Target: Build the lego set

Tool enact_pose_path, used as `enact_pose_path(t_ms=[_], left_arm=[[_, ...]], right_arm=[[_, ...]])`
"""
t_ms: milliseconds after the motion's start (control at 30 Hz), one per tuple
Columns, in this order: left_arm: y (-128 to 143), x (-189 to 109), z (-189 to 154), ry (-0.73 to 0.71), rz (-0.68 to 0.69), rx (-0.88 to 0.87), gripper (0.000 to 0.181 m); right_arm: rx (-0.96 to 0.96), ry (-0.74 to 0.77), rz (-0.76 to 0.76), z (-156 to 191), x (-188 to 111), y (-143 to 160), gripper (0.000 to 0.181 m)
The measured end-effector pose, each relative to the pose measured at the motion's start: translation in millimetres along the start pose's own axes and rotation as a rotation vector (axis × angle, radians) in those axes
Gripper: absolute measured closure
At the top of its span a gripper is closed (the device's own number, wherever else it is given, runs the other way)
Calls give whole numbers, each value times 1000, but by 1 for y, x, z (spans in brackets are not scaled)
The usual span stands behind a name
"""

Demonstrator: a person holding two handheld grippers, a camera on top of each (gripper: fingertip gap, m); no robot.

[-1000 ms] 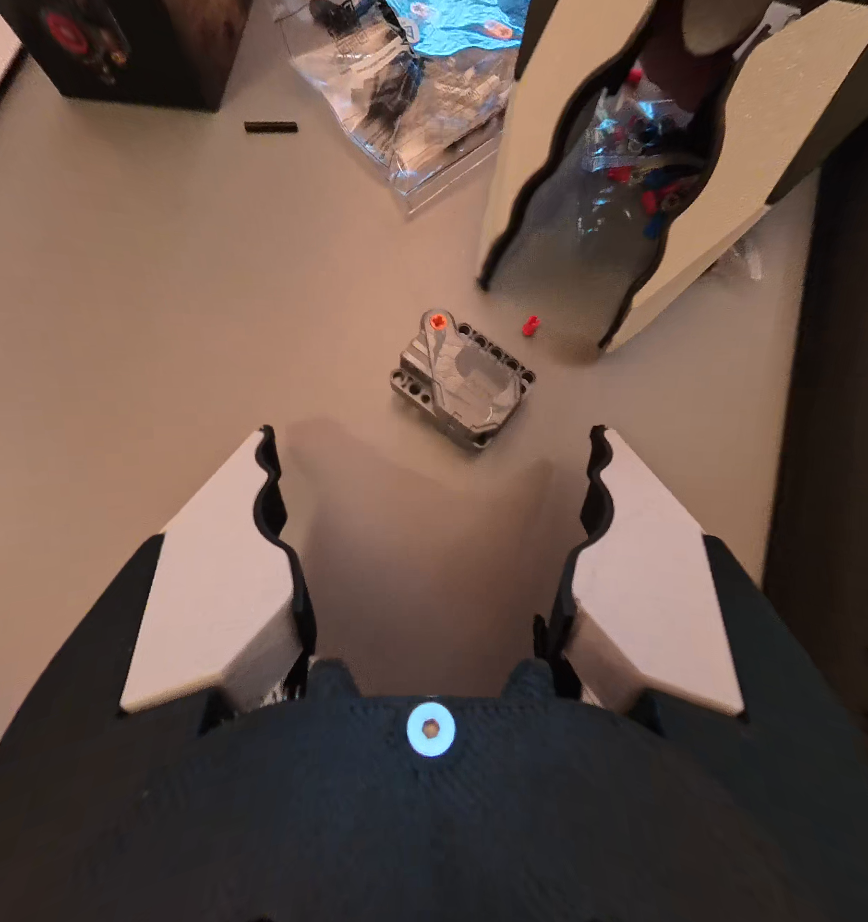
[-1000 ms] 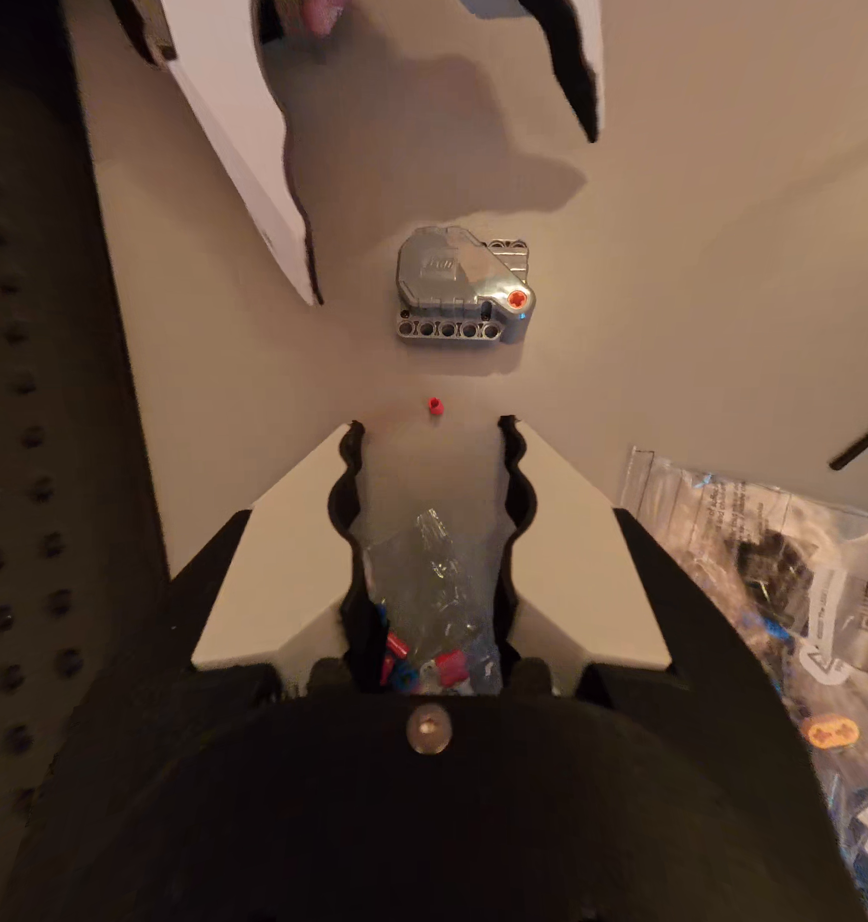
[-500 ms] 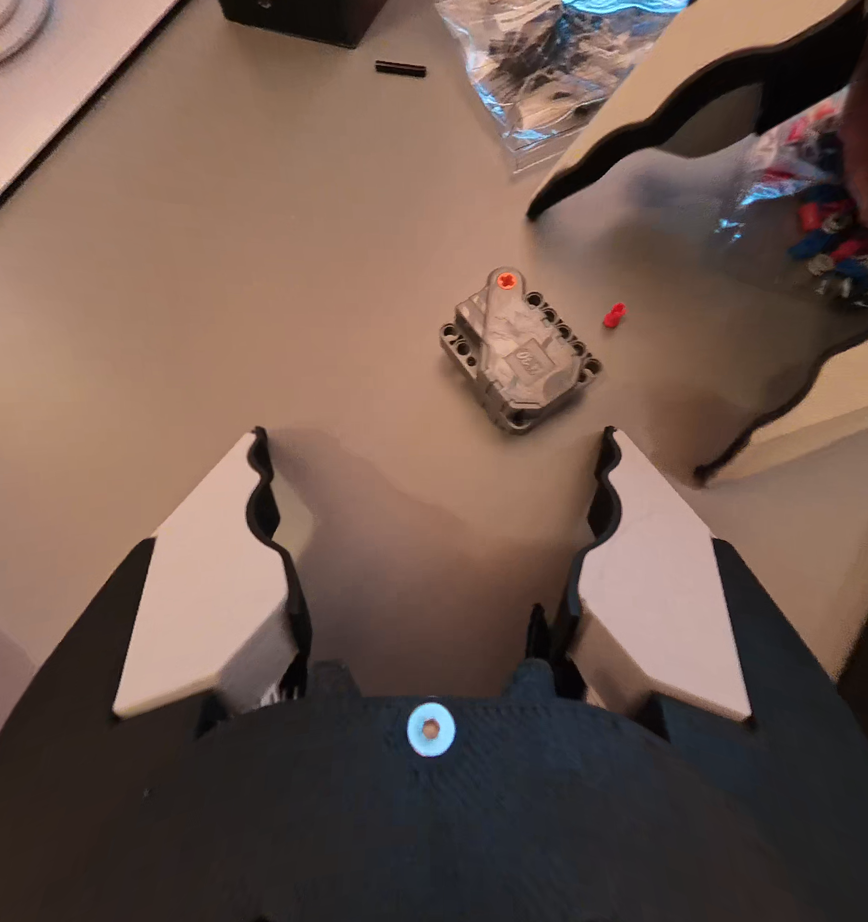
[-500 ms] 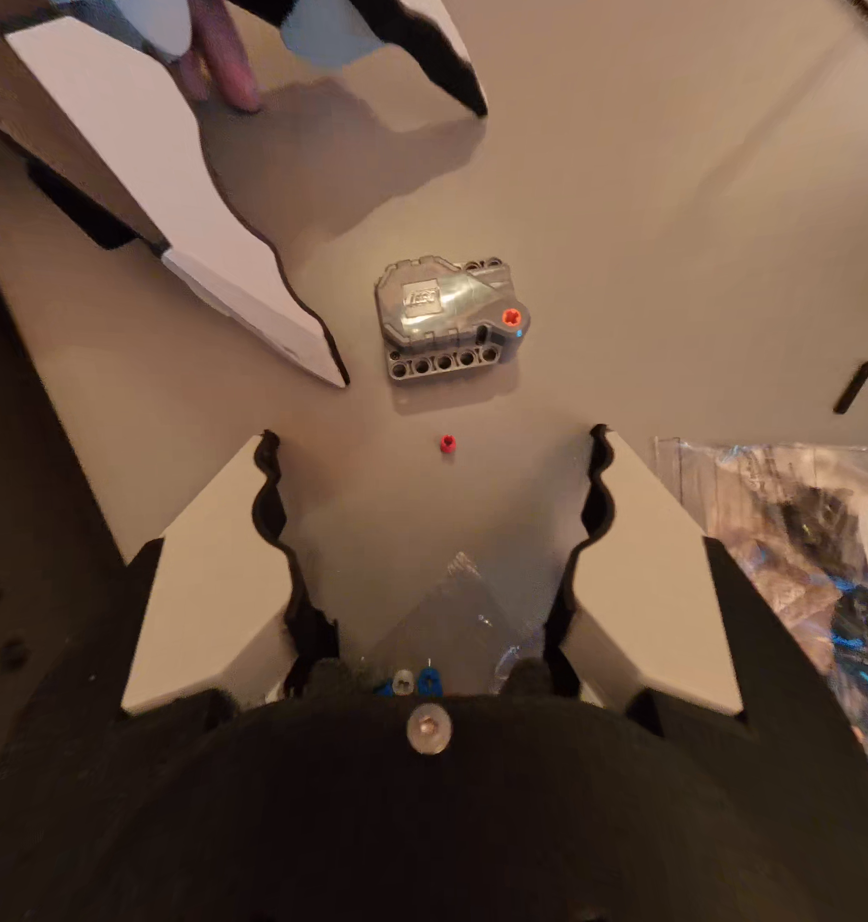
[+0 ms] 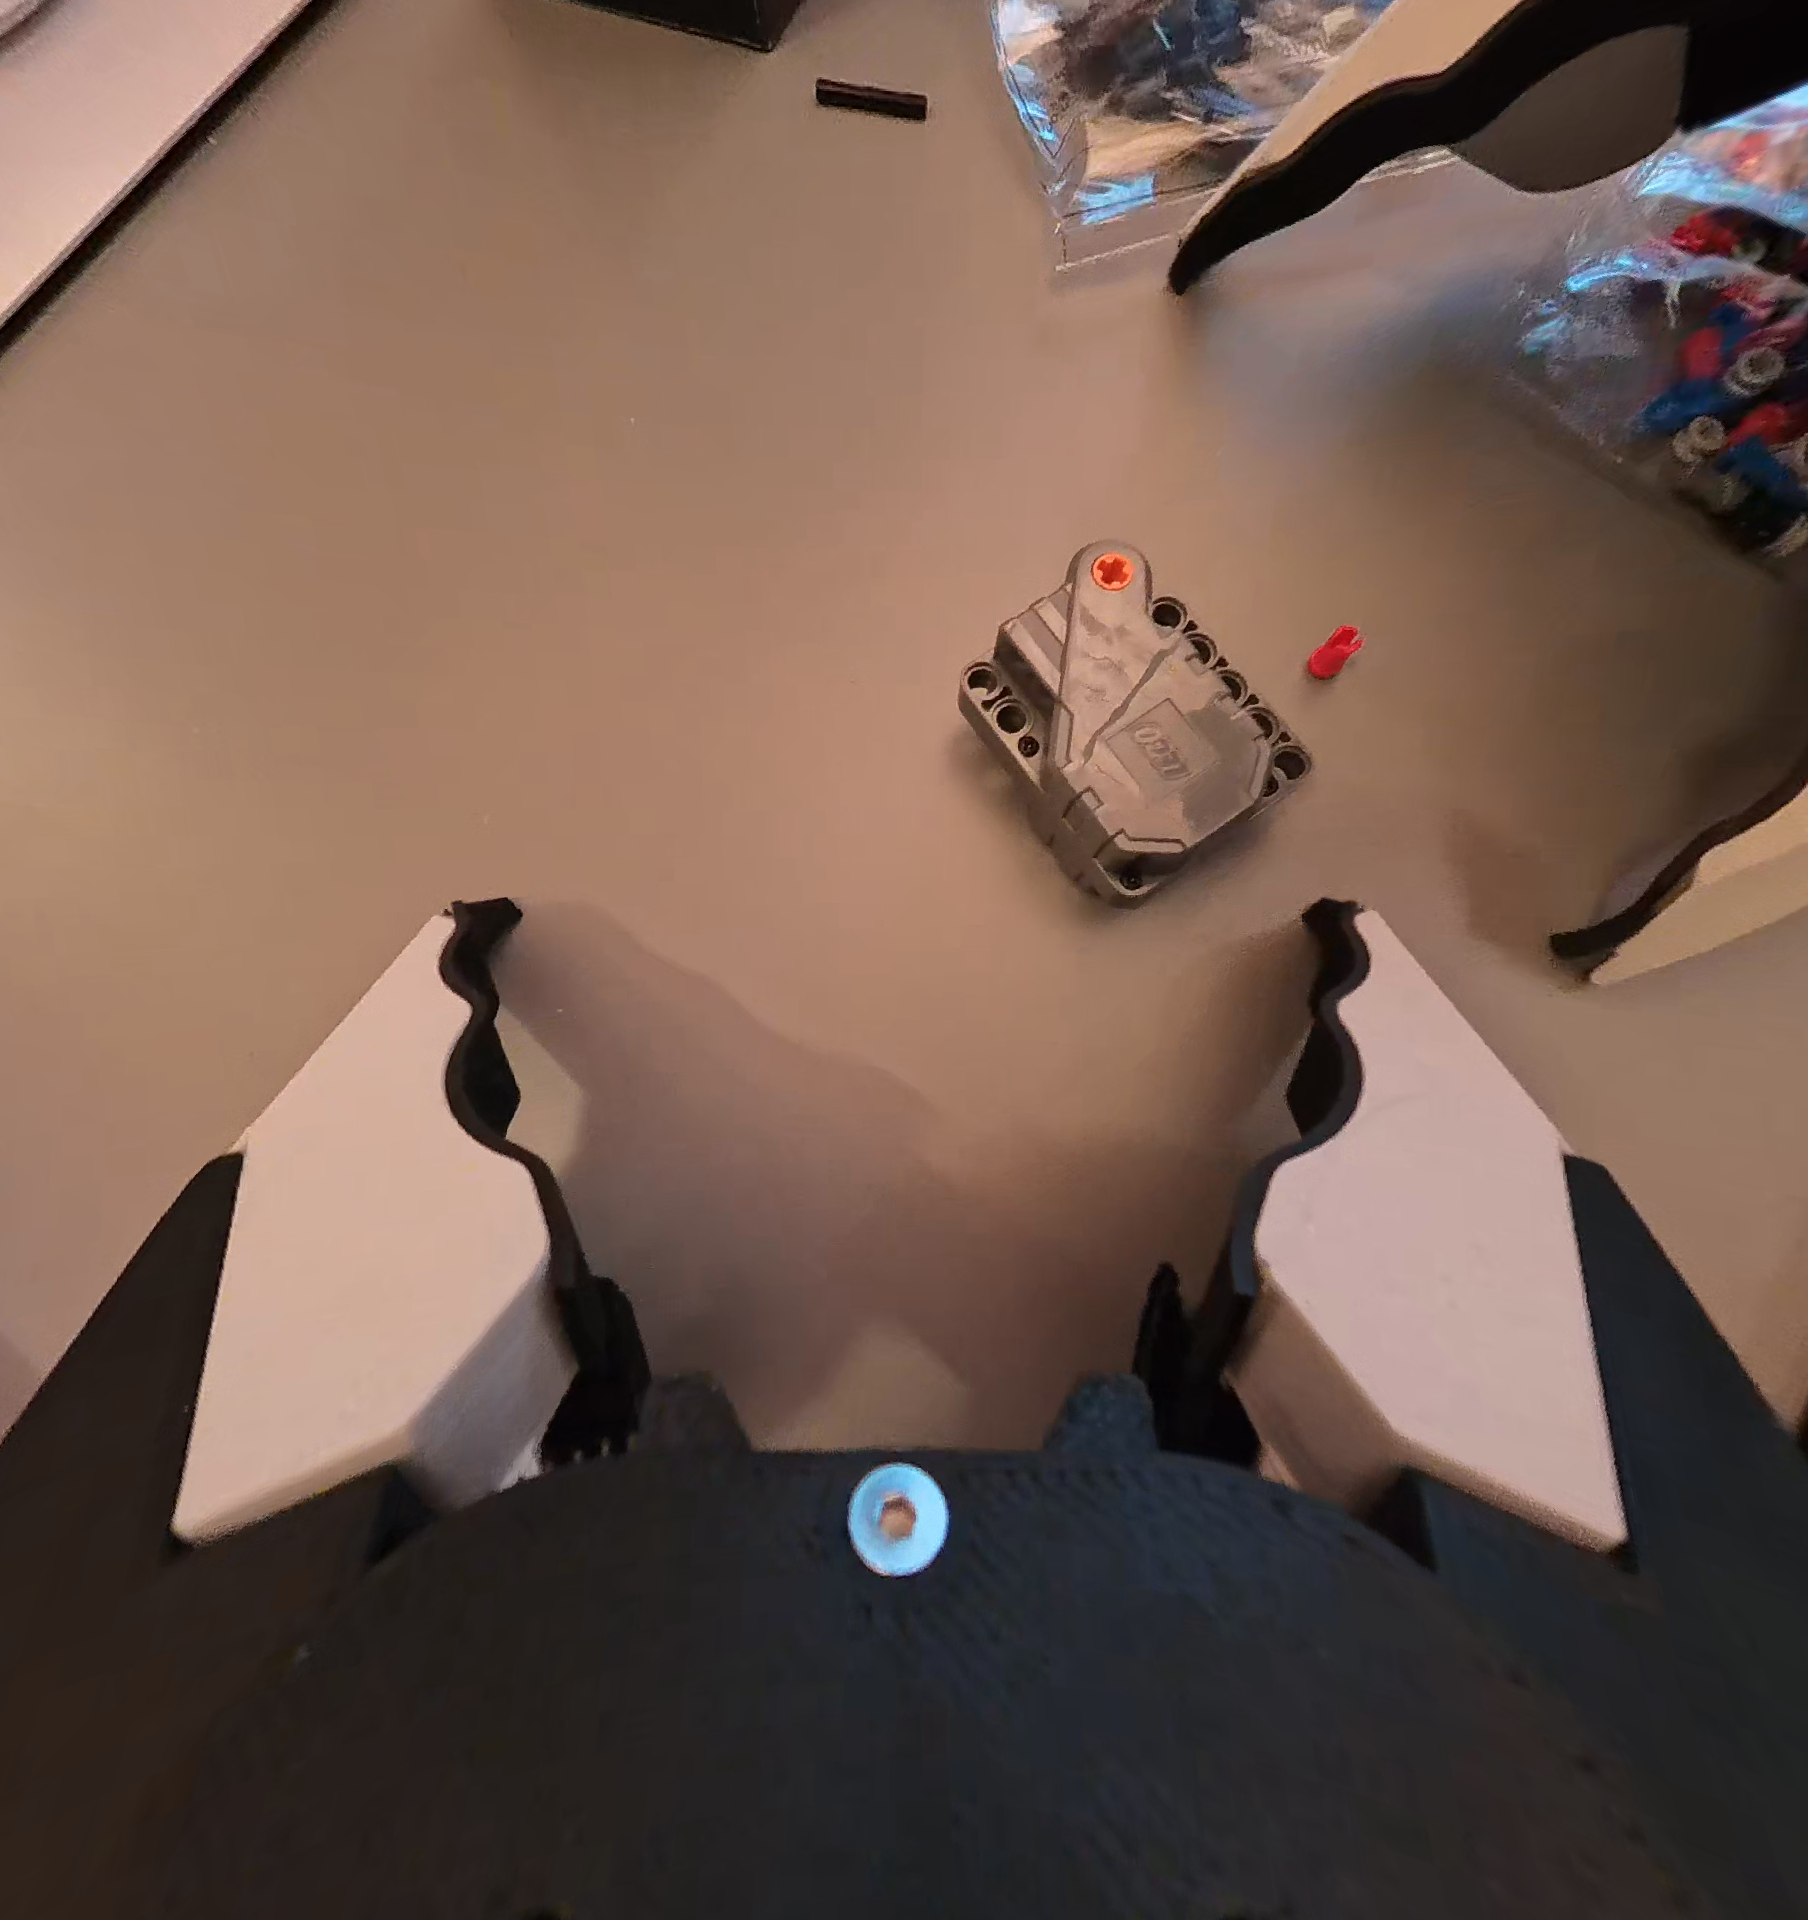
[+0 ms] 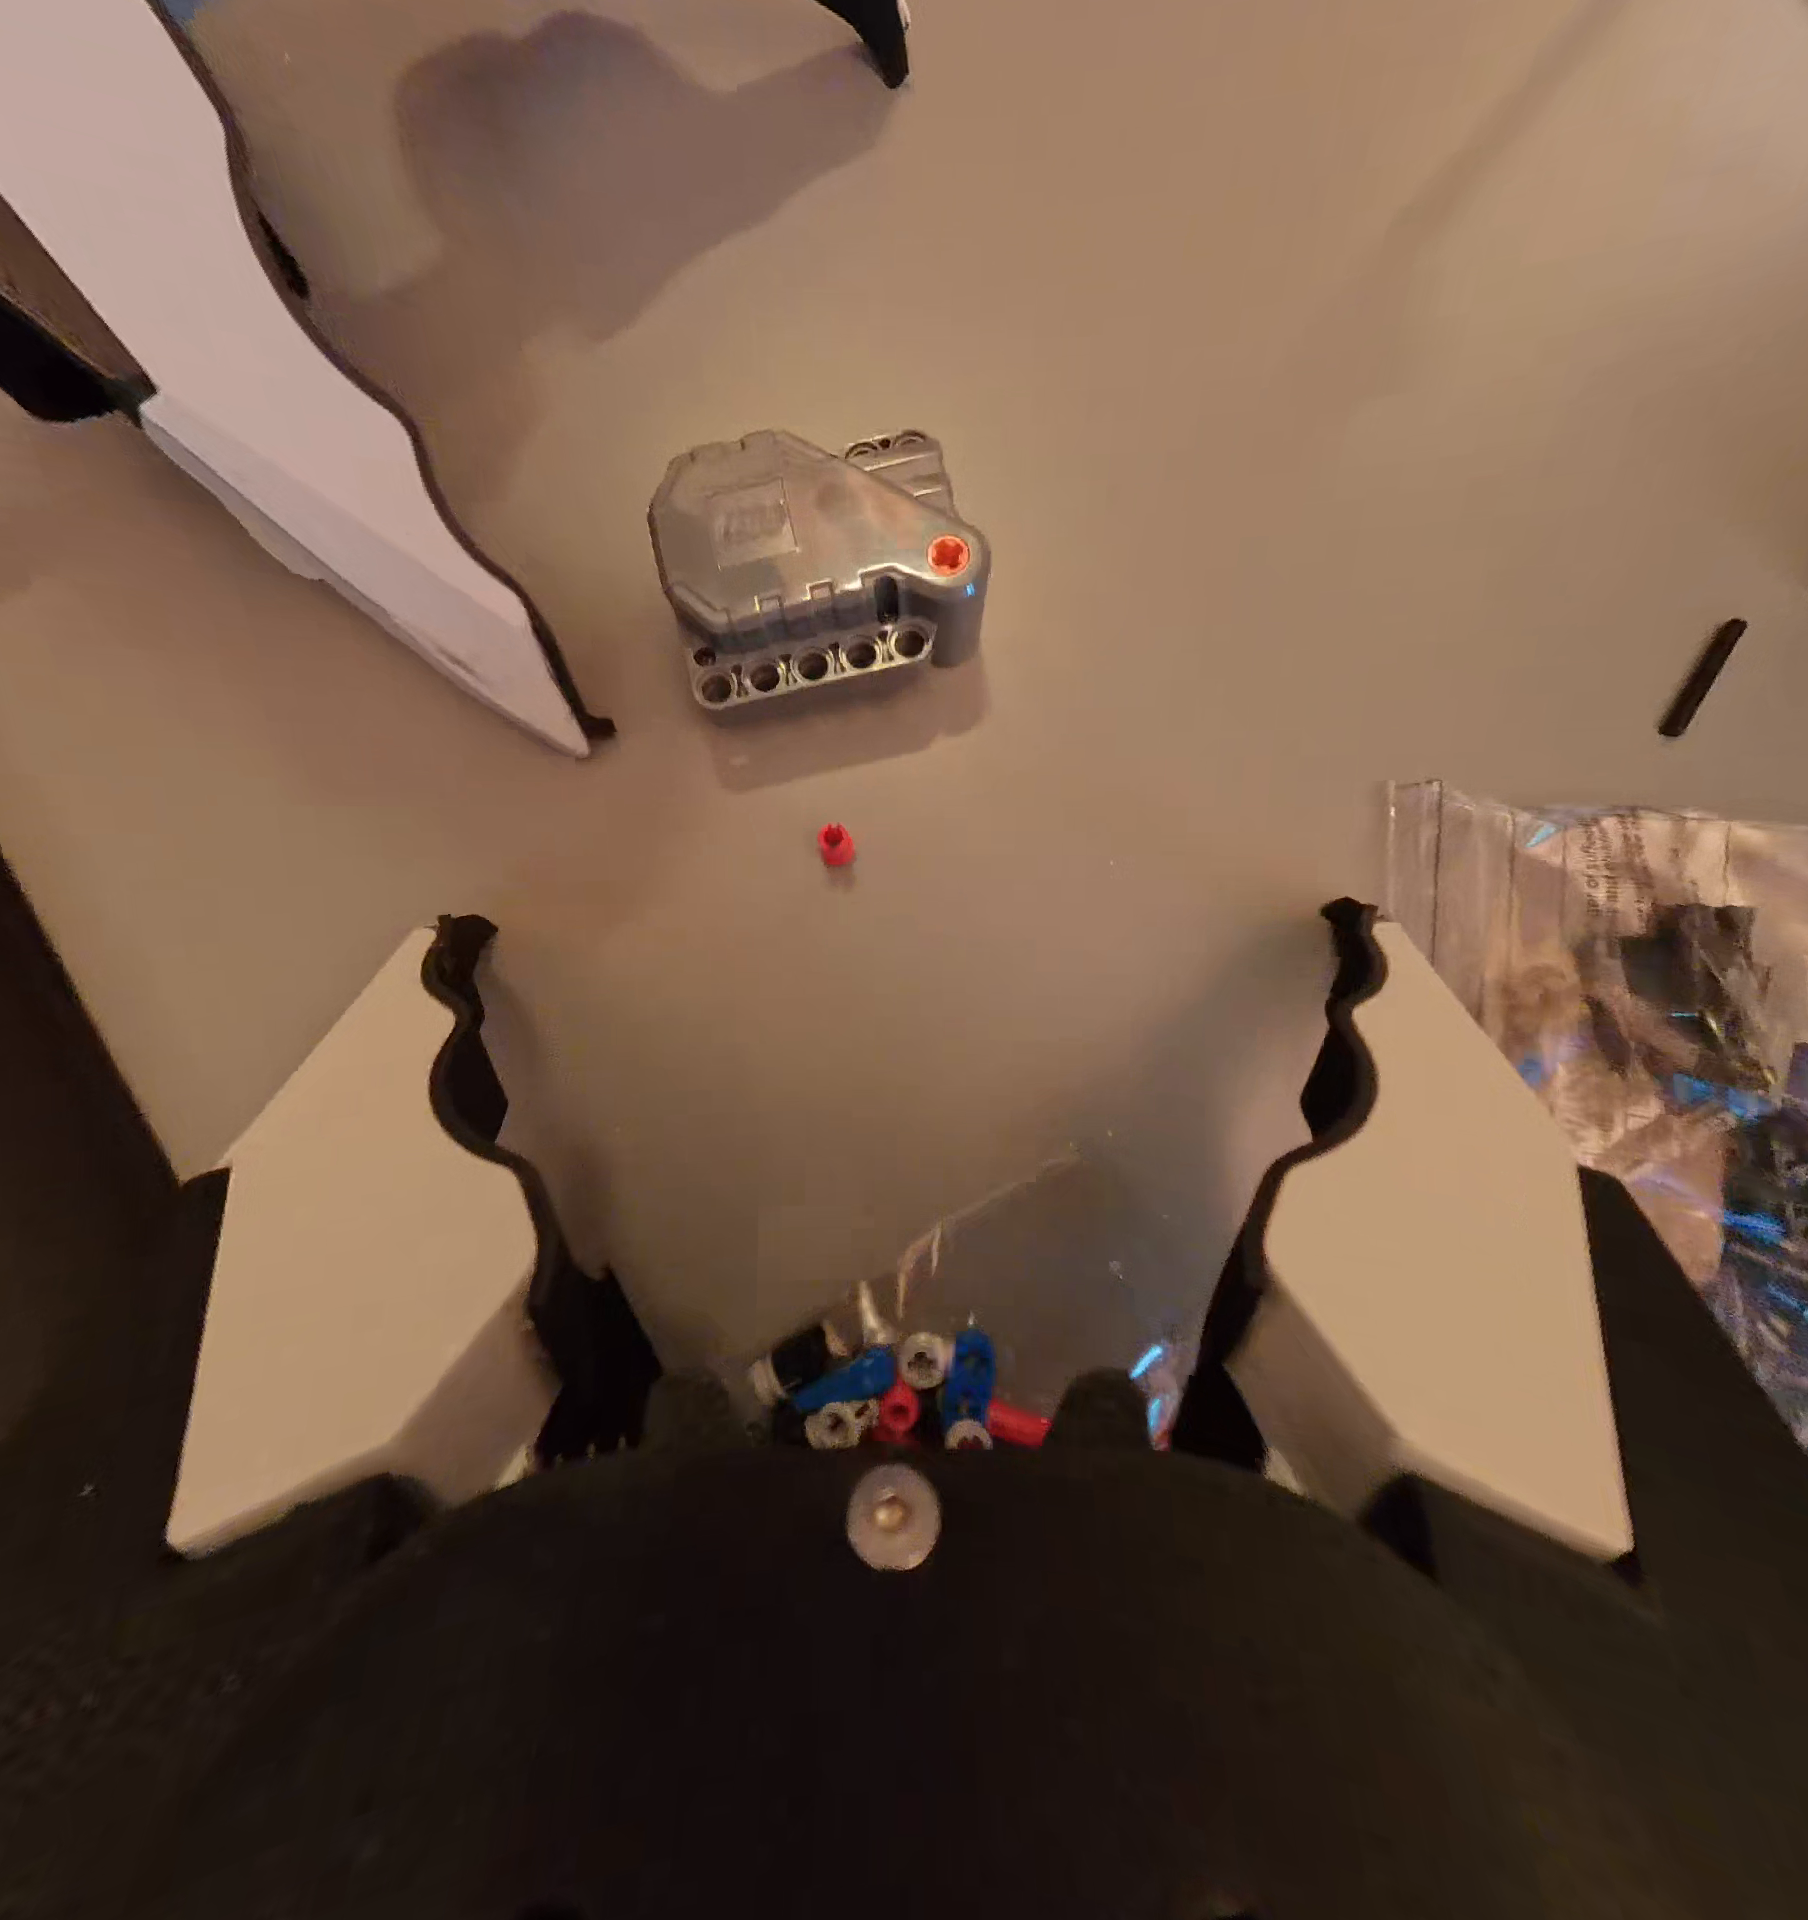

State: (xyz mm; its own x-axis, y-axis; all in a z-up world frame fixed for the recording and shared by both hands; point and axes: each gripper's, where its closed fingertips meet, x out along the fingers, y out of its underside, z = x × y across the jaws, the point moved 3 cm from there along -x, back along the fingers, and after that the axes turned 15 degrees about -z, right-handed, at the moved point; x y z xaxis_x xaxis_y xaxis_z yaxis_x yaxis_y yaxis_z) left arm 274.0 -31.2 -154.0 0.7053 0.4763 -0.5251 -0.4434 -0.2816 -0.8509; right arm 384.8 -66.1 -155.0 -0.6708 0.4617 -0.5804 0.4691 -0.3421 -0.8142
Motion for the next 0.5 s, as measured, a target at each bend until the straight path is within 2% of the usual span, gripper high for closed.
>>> enact_pose_path(t_ms=[133, 233, 500], left_arm=[[1, -2, 1, -1, 2, -3, 32], [0, 1, 4, 7, 16, -2, 24], [1, 2, 3, 7, 11, -2, 23]], right_arm=[[-5, -7, 2, 0, 0, 1, 27], [-3, -5, -10, -1, 3, -1, 27], [3, 3, -23, -7, 4, -2, 27]])
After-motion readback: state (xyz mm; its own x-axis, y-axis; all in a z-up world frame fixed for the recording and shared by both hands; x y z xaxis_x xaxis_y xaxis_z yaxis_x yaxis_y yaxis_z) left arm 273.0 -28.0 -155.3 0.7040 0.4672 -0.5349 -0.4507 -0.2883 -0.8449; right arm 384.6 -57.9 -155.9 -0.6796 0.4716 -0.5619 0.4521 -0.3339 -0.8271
